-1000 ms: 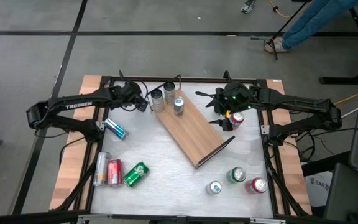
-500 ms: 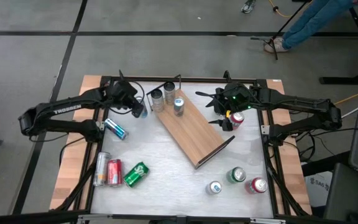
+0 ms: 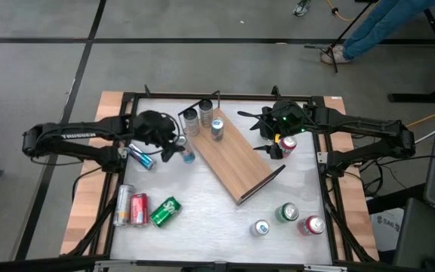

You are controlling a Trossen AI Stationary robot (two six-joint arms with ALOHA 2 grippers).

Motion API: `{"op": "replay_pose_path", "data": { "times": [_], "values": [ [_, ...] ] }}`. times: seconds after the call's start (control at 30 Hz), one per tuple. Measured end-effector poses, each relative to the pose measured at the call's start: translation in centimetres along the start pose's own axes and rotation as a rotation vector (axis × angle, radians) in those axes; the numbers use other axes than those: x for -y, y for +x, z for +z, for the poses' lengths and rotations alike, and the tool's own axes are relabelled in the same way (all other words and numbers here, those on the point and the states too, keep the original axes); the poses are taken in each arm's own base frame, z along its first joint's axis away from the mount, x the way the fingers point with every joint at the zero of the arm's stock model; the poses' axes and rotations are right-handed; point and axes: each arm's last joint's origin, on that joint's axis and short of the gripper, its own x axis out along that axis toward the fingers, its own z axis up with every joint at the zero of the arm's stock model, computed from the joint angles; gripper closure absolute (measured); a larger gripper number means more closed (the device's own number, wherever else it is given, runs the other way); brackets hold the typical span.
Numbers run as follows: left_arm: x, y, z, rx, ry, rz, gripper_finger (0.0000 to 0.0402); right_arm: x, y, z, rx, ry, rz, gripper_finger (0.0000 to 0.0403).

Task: Place canned beverage on shelf
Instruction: Put the top blue soda can on the shelf aligned with the other blue soda can

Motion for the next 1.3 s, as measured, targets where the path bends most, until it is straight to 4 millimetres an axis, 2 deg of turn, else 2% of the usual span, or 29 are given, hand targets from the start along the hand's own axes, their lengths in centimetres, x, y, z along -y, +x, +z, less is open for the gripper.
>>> {"op": "replay_pose_path", "data": {
  "times": [0.23,0.43,0.53,0.77,0.97,1.3],
  "values": [
    [2.3,0.6,0.6,0.092,0.066,-0.078,0.0187,0.0,0.0,0.0,0.0,0.001,0.0,0.0061],
    [3.9,1.6,3.3,0.08,0.159,-0.086,0.0187,0.0,0.0,0.0,0.005,0.001,-0.001,0.0061],
    [4.1,2.3,4.7,0.013,0.207,-0.053,0.0187,0.0,0.0,0.0,0.005,0.002,-0.002,0.0061],
    [3.8,4.6,6.8,-0.086,0.281,0.006,0.0186,0.0,0.0,0.0,0.003,0.002,-0.001,0.0061],
    [1.9,6.4,6.8,-0.144,0.258,0.063,0.0186,0.0,0.0,0.0,0.0,0.003,0.0,0.0061],
    [0.8,6.8,7.1,-0.151,0.311,0.109,0.0186,0.0,0.0,0.0,0.0,0.003,0.0,0.0061]
  ]
}}
